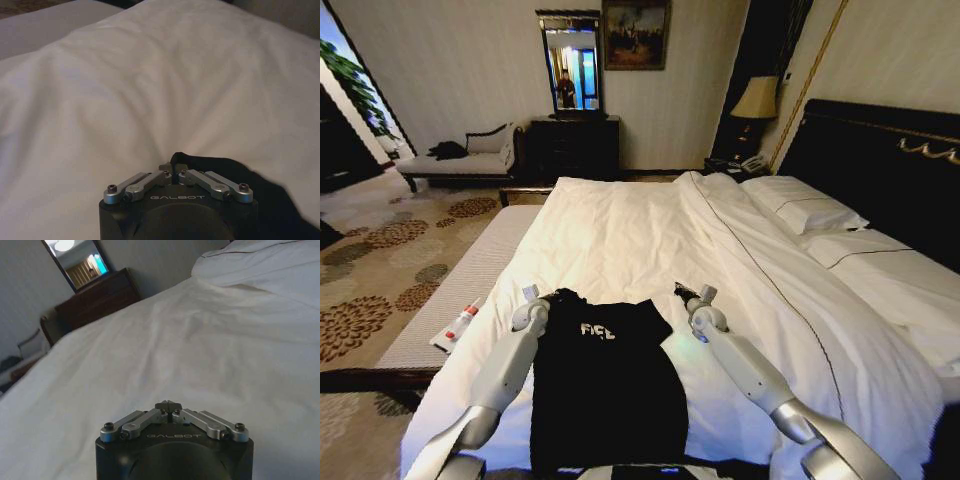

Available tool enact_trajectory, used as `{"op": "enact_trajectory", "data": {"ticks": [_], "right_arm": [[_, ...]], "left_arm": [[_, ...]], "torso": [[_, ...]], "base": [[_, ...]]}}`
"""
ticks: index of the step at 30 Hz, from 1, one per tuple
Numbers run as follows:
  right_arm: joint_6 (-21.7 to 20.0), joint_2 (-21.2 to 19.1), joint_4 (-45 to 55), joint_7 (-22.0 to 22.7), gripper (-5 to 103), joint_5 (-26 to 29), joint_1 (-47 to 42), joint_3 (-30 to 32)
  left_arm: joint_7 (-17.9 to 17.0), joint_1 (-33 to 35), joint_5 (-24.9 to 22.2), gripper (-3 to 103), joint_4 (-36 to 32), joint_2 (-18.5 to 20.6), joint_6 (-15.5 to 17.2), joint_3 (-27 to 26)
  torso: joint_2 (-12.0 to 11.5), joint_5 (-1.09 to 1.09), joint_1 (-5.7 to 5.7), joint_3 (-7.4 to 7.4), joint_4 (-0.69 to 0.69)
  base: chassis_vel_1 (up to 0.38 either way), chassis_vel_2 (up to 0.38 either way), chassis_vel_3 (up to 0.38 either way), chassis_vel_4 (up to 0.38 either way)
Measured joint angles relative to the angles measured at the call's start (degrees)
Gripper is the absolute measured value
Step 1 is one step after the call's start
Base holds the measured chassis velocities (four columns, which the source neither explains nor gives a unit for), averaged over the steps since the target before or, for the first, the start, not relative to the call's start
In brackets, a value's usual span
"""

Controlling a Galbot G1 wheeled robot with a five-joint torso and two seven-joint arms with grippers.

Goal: Fold the clothes on the bed.

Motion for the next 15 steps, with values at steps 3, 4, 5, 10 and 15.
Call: {"op": "enact_trajectory", "data": {"ticks": [3,4,5,10,15], "right_arm": [[-0.2,-0.7,3.9,0.6,0,2.2,-2.6,0.8],[-0.5,-0.9,6.1,1.0,0,3.1,-4.0,1.0],[-0.8,-0.8,8.0,1.2,5,3.8,-5.0,0.9],[-1.6,1.2,10.1,1.9,21,3.8,-5.2,-1.6],[-2.4,2.0,9.6,2.0,43,3.1,-2.3,-5.5]], "left_arm": [[-0.6,2.6,0.0,1,-1.8,1.2,0.8,-1.4],[-0.8,4.1,0.1,1,-2.5,1.8,0.8,-2.1],[-1.2,5.4,0.2,1,-2.7,2.2,0.7,-2.9],[-2.1,7.8,0.0,4,-3.8,2.5,-0.5,-4.6],[-2.8,9.3,-0.8,26,-6.9,2.7,-0.5,-5.5]], "torso": [[0.0,0.01,-0.01,0.0,-0.02],[0.0,0.01,-0.02,-0.01,-0.02],[0.0,0.01,-0.03,-0.02,-0.01],[0.0,0.02,-0.03,-0.02,-0.01],[0.0,0.0,-0.01,0.01,0.04]], "base": [[0.0,0.0,0.0,0.0],[0.0,0.0,0.0,0.0],[0.0,0.0,0.0,0.0],[0.0,0.0,0.0,0.0],[0.0,0.0,0.0,0.0]]}}
